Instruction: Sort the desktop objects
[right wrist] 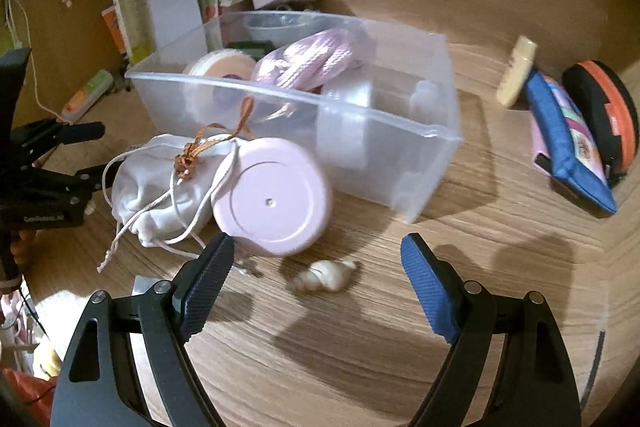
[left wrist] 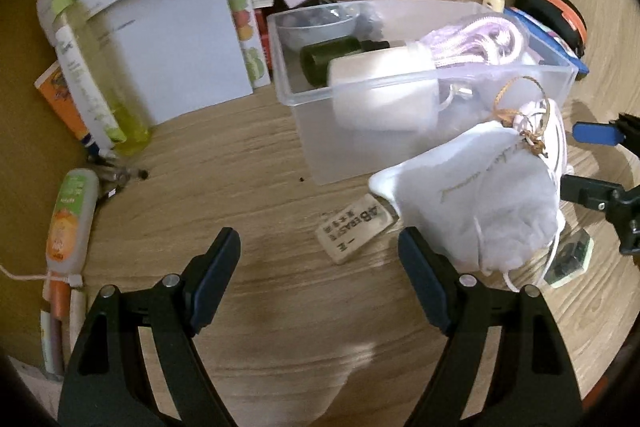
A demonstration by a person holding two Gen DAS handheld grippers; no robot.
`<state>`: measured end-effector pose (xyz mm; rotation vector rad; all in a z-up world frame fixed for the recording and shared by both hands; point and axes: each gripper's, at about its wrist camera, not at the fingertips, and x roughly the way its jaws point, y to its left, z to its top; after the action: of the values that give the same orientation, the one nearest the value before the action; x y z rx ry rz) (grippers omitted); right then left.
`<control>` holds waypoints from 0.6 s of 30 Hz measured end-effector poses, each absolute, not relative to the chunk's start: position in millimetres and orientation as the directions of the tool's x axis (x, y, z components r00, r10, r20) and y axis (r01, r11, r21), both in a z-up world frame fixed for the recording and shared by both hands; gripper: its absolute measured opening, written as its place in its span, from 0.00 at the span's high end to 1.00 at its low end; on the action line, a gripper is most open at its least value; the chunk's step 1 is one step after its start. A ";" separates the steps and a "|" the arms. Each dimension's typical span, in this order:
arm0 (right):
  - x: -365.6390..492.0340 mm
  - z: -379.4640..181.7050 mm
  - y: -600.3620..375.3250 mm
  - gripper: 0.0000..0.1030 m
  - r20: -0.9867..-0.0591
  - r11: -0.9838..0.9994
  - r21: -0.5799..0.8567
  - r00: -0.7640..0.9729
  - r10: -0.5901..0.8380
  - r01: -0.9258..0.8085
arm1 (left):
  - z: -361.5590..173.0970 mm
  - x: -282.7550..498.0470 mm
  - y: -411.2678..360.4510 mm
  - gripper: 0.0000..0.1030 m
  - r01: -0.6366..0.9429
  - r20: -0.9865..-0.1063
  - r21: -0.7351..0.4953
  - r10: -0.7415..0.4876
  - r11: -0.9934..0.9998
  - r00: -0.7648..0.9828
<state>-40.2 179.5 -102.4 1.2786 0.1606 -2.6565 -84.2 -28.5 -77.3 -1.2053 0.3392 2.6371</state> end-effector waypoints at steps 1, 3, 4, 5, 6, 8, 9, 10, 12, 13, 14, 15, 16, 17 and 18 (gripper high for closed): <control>-43.3 -104.3 177.0 0.19 -0.787 -0.975 -0.023 -0.606 -0.119 0.221 | -77.1 -85.5 -27.4 0.21 -0.288 -0.759 0.128 0.093 -0.949 -0.644; -46.6 -105.7 174.4 0.19 -0.788 -0.974 -0.026 -0.604 -0.119 0.226 | -77.2 -89.4 -27.0 0.21 -0.287 -0.760 0.127 0.093 -0.950 -0.643; -49.2 -105.7 172.9 0.19 -0.788 -0.972 -0.021 -0.602 -0.127 0.232 | -77.2 -91.4 -27.6 0.21 -0.285 -0.762 0.123 0.094 -0.951 -0.641; -50.5 -105.3 172.0 0.19 -0.787 -0.971 -0.016 -0.602 -0.134 0.237 | -77.4 -93.7 -28.0 0.21 -0.283 -0.764 0.117 0.095 -0.952 -0.638; -51.9 -104.9 171.0 0.19 -0.784 -0.970 -0.012 -0.604 -0.140 0.242 | -77.6 -96.1 -28.4 0.21 -0.284 -0.766 0.115 0.097 -0.952 -0.635; -56.4 -104.5 168.7 0.19 -0.782 -0.970 -0.011 -0.606 -0.143 0.243 | -77.9 -97.9 -27.9 0.24 -0.285 -0.766 0.113 0.099 -0.952 -0.635; -58.0 -104.6 167.8 0.19 -0.781 -0.970 -0.011 -0.607 -0.143 0.242 | -78.0 -98.1 -27.3 0.25 -0.286 -0.766 0.113 0.100 -0.952 -0.635; -59.7 -105.1 167.0 0.19 -0.782 -0.971 -0.012 -0.608 -0.140 0.239 | -77.8 -98.1 -26.6 0.25 -0.286 -0.765 0.114 0.099 -0.951 -0.636; -62.6 -105.8 166.0 0.19 -0.779 -0.973 -0.014 -0.612 -0.134 0.231 | -77.9 -98.3 -24.9 0.27 -0.286 -0.764 0.118 0.097 -0.951 -0.638; -63.1 -105.7 165.6 0.20 -0.777 -0.974 -0.013 -0.615 -0.133 0.228 | -78.1 -98.5 -24.1 0.28 -0.286 -0.764 0.119 0.096 -0.951 -0.638; -63.6 -105.4 165.1 0.21 -0.776 -0.974 -0.012 -0.617 -0.134 0.226 | -78.1 -98.2 -23.4 0.30 -0.287 -0.764 0.118 0.098 -0.951 -0.638; -64.0 -104.7 164.9 0.21 -0.774 -0.975 -0.007 -0.619 -0.136 0.223 | -78.0 -97.8 -22.5 0.32 -0.290 -0.763 0.117 0.101 -0.950 -0.639; -63.9 -103.9 165.6 0.22 -0.770 -0.975 0.000 -0.622 -0.141 0.221 | -78.0 -97.6 -21.9 0.34 -0.292 -0.762 0.117 0.103 -0.949 -0.640; -63.7 -102.7 166.5 0.24 -0.768 -0.976 0.012 -0.623 -0.150 0.219 | -78.2 -97.3 -21.4 0.35 -0.296 -0.761 0.116 0.106 -0.948 -0.640; -63.6 -101.6 167.4 0.26 -0.767 -0.975 0.026 -0.621 -0.161 0.221 | -78.2 -96.5 -20.7 0.37 -0.299 -0.761 0.115 0.110 -0.947 -0.640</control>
<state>-63.6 167.4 -101.6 1.2426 0.1047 -2.6498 -96.5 -20.7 -78.2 -1.1988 0.3397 2.6334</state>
